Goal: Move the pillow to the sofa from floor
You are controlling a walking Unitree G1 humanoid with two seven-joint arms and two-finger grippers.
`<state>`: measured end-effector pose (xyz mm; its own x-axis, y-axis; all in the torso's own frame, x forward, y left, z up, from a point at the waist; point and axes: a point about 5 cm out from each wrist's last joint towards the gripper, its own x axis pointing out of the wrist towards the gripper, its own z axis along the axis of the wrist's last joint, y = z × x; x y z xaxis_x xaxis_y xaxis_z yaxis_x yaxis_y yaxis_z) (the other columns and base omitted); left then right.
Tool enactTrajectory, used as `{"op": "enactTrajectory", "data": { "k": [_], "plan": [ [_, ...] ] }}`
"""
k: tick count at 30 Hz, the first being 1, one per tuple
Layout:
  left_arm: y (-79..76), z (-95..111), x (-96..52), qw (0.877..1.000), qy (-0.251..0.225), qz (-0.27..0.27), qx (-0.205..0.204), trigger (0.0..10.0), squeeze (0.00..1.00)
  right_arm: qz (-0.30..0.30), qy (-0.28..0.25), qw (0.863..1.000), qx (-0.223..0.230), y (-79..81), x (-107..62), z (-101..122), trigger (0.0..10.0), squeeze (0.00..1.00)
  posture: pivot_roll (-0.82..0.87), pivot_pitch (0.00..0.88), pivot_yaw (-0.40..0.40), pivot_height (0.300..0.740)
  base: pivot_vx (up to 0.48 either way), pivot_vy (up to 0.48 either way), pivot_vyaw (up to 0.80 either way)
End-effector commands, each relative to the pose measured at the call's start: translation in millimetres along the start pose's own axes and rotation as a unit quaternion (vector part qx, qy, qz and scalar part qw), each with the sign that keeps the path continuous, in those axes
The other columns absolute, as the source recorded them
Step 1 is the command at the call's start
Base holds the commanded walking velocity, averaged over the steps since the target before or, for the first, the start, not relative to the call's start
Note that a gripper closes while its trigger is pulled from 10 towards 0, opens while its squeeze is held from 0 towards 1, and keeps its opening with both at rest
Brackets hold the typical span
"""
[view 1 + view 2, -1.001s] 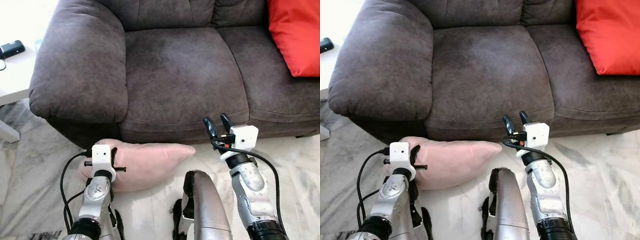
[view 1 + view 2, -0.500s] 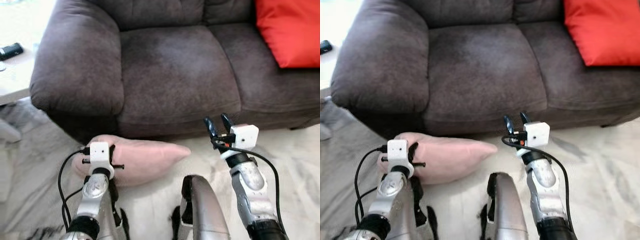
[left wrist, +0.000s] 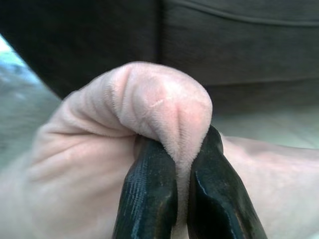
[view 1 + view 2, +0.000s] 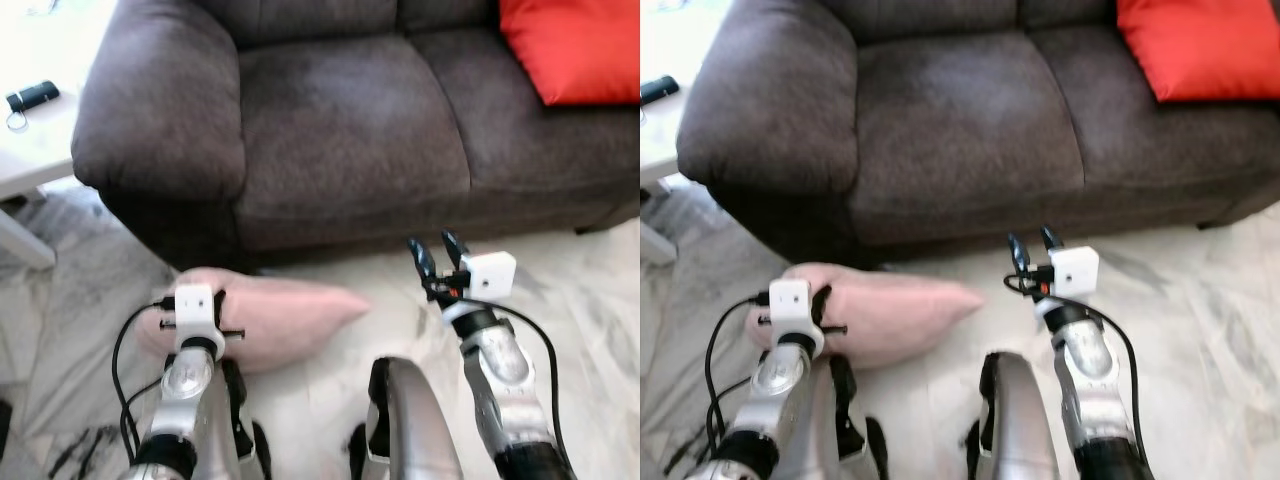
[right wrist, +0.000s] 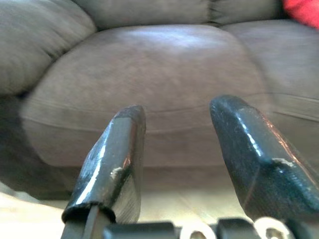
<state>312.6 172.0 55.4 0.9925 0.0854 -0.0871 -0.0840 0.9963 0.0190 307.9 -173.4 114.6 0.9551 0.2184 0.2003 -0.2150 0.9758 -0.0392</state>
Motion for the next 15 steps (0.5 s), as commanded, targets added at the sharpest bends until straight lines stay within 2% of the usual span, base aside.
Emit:
{"op": "enactTrajectory", "data": {
  "k": [1, 10, 15],
  "plan": [
    [1.3, 14, 3.1, 0.999, -0.038, 0.0, 0.002, 10.0, 0.0, 0.0, 0.002, 1.0, 0.003, 0.5, -2.6, -2, 10.0, 0.0, -0.09, 0.211, -0.034, 0.532, 0.0, 0.0, 0.0],
    [1.2, 21, 3.7, 0.998, -0.056, -0.007, 0.011, 10.0, 0.0, 0.001, 0.004, 1.0, 0.004, 0.9, -3.0, -4, 10.0, 0.0, -0.09, 0.202, -0.034, 0.532, 0.0, 0.0, 0.0],
    [-3.7, 25, 4.1, 0.997, -0.068, -0.02, 0.005, 10.0, 0.0, 0.0, 0.002, 1.0, 0.003, 1.4, -1.4, -3, 10.0, 0.0, -0.09, 0.192, -0.031, 0.532, 0.0, 0.0, 0.0]
  ]
}}
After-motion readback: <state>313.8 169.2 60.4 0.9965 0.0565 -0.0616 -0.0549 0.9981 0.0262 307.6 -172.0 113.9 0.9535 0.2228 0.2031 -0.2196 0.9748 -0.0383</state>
